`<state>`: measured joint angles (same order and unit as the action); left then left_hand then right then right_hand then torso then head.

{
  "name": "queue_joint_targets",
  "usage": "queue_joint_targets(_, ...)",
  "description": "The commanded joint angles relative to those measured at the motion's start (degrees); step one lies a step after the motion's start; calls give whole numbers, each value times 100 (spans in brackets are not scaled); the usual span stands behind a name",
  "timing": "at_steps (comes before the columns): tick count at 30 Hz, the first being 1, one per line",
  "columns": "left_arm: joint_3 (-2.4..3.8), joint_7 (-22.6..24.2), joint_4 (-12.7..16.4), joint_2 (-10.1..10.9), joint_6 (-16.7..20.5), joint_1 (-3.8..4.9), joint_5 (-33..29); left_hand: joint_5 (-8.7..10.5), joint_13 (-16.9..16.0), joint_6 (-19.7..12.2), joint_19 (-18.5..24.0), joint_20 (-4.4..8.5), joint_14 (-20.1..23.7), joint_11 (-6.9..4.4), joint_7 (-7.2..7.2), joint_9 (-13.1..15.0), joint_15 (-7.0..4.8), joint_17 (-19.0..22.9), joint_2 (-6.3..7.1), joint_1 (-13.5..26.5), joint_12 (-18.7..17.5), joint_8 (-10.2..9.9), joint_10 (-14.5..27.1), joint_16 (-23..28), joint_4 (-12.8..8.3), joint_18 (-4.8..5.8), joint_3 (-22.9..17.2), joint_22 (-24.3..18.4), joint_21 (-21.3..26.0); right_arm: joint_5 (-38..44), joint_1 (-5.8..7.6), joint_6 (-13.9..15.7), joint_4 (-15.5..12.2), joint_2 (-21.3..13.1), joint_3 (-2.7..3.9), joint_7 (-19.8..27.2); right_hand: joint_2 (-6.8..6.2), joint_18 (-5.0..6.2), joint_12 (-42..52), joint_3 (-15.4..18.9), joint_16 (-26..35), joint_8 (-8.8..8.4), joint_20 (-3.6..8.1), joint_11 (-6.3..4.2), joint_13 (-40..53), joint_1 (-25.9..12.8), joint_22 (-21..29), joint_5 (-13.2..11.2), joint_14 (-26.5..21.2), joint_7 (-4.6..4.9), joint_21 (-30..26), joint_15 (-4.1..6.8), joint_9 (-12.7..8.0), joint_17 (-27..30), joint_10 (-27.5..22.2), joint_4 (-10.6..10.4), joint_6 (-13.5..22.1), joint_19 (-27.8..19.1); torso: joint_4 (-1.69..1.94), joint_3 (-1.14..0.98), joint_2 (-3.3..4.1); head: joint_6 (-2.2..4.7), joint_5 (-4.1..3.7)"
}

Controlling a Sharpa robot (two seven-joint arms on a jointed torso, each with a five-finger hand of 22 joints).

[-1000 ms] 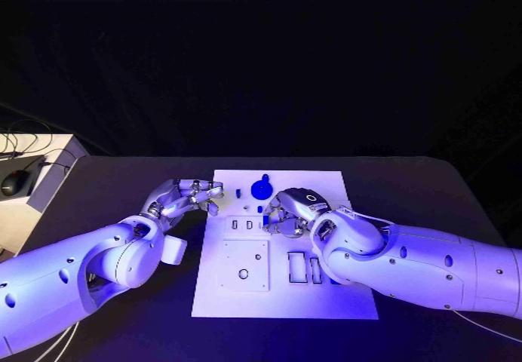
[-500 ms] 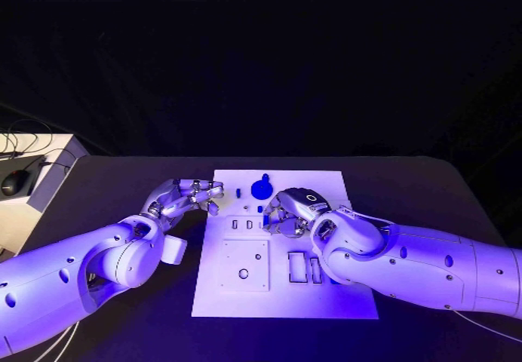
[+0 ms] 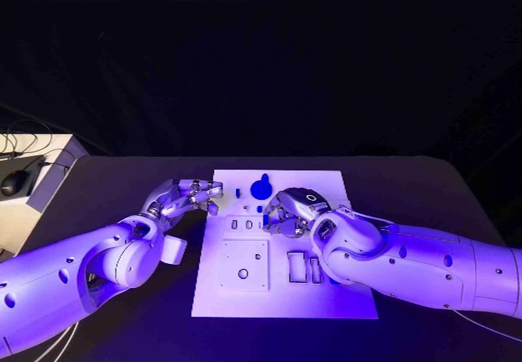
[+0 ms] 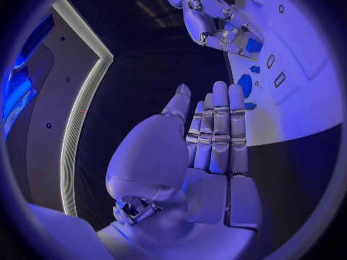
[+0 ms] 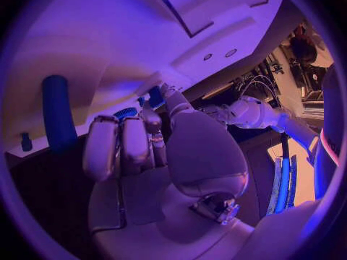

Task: Assemble the parts on the task board

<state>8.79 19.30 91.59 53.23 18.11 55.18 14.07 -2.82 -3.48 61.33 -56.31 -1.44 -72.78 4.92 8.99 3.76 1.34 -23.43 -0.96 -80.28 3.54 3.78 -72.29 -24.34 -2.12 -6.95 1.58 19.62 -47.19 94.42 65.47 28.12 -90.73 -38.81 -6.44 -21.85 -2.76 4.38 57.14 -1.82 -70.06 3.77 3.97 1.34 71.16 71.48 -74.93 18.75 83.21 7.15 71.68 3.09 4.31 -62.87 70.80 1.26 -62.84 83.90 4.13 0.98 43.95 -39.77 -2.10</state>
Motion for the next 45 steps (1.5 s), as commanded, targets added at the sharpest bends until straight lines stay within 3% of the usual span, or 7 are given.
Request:
queue_joint_targets(1,3,21,10,-6,-25,-2,9,-1,-4,-44,36,-2,33,-2,14,-4,-8,6,36,-16,5,-13,36,-15,-6,43,33,5,-31,75,-3,61,-7,0,1,-16,-81,-66,-25,9,3,9,-44,-6,-18,-21,-1029,-78,-16,7,-20,-31,9,7,-46,-52,53,291,-2,1,0,-1,-1)
queue_joint_targets(8,3,17,4,-6,-35,-2,14,-1,-4,-44,36,-2,33,-2,14,-4,-8,6,36,-16,5,-13,36,-15,-6,43,33,5,-31,63,-3,237,-81,-52,0,48,-338,-62,-23,-87,-4,16,-60,12,-66,-77,-1029,-281,-15,17,-21,-47,27,2,-76,-318,130,290,3,3,-2,1,-1)
queue_joint_targets(13,3,-9,-10,-2,-45,-2,66,-1,-5,-55,40,-8,33,4,2,-4,-2,11,94,23,5,-13,49,-18,4,45,72,2,-26,34,-2,427,-157,-100,1,106,-774,-51,-70,-269,-3,13,-93,64,-126,-235,-1025,-1259,-23,68,-39,-83,30,-4,-173,-890,337,285,1,-2,-4,10,5)
queue_joint_targets(23,3,-189,-37,-14,53,-2,303,-6,-47,-83,-51,57,-107,-116,-43,-1,-92,-231,213,92,108,-5,-347,-378,14,56,139,105,-201,-60,43,890,-360,-329,19,238,-859,-49,-31,-233,-14,14,-106,65,-172,-160,-1034,-1186,-20,70,-10,-88,60,-28,-188,-1197,345,294,-14,-3,-15,52,12)
queue_joint_targets(31,108,-825,-110,-52,-48,5,836,-14,-714,94,-161,295,22,-279,-134,31,-262,-1540,331,268,1117,176,-343,-2123,46,33,157,727,-1157,-1323,250,1249,-388,-663,59,986,-728,-47,53,-254,2,29,-96,45,-133,-240,-1028,-983,-23,44,-29,-73,90,-9,-136,-1239,256,288,-37,-14,-56,94,11)
queue_joint_targets(36,226,-1508,-154,-89,-240,67,1451,-10,-2605,-48,-347,362,96,-356,-206,125,-336,-2440,322,479,3465,686,557,-3381,162,-171,77,1174,-1837,-2968,426,1151,-309,-907,80,1909,-268,-45,84,-110,16,28,-80,32,-113,-386,-1017,-767,-23,29,-70,-60,176,19,-163,-783,216,276,-45,-38,-109,91,30)
queue_joint_targets(45,274,-3315,-289,-375,-988,400,2564,-8,-3477,-64,-1283,463,-764,-533,-387,369,-505,-3530,335,1220,4543,1204,358,-4327,859,-154,84,2671,-2736,-4729,656,607,36,-1181,99,2706,83,-49,100,150,3,21,-66,19,-101,-481,-1014,-463,-21,9,-74,-50,375,10,-156,-383,184,274,-81,-75,-194,76,46)
